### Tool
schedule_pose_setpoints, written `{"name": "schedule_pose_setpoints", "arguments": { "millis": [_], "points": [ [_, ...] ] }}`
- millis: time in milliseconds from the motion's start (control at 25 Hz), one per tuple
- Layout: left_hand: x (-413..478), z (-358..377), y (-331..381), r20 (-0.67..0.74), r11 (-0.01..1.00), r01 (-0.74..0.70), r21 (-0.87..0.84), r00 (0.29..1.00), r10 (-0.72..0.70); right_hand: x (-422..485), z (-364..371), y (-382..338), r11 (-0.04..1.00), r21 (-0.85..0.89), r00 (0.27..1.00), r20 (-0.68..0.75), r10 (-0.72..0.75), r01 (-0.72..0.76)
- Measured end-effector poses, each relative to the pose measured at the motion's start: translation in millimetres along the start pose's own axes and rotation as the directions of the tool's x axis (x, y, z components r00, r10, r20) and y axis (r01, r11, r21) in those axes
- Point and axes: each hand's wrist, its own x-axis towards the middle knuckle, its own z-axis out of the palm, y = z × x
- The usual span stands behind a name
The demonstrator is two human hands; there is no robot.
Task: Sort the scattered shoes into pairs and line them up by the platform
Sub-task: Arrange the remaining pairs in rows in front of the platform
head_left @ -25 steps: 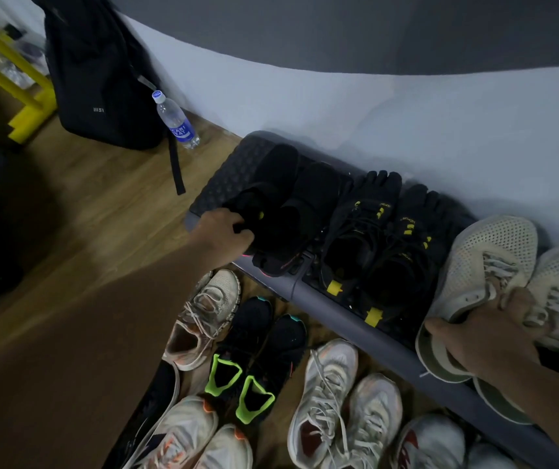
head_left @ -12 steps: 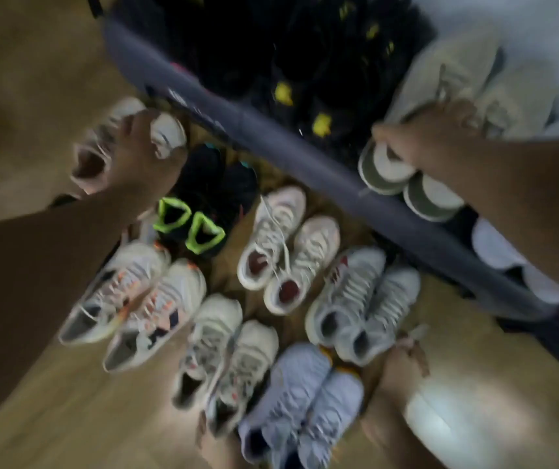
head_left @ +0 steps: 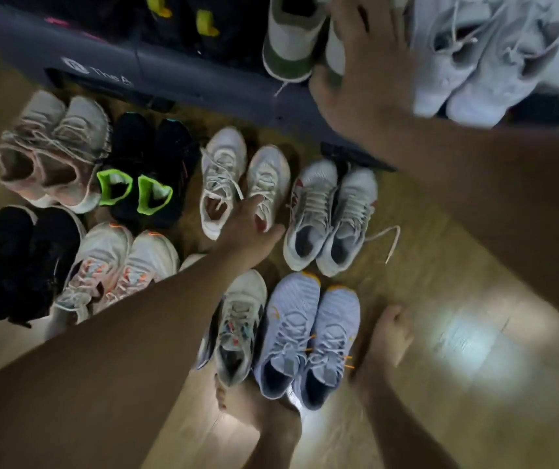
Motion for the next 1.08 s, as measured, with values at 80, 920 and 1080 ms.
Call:
{"name": "schedule_pose_setpoints", "arguments": {
  "millis": [80,920,1080],
  "points": [
    [4.6,15.0,6.2,0.044,0.998,-0.054,0.023,0.998,0.053,-49.9,15.1,12.4,0.991,0.009,0.991,0.026,0.133,-0.133],
    [-4.0,177.8,18.7,0.309,0.9,-0.25,0.357,0.941,0.139,-298.7,132.3,152.7,0.931,-0.048,0.717,0.623,0.312,-0.363],
    [-1.9,223.6,30.9,0.306,0.914,-0.281,0.293,0.933,0.188,-313.4,134.9,189.5,0.895,-0.013,0.698,0.621,0.357,-0.446]
  ]
}}
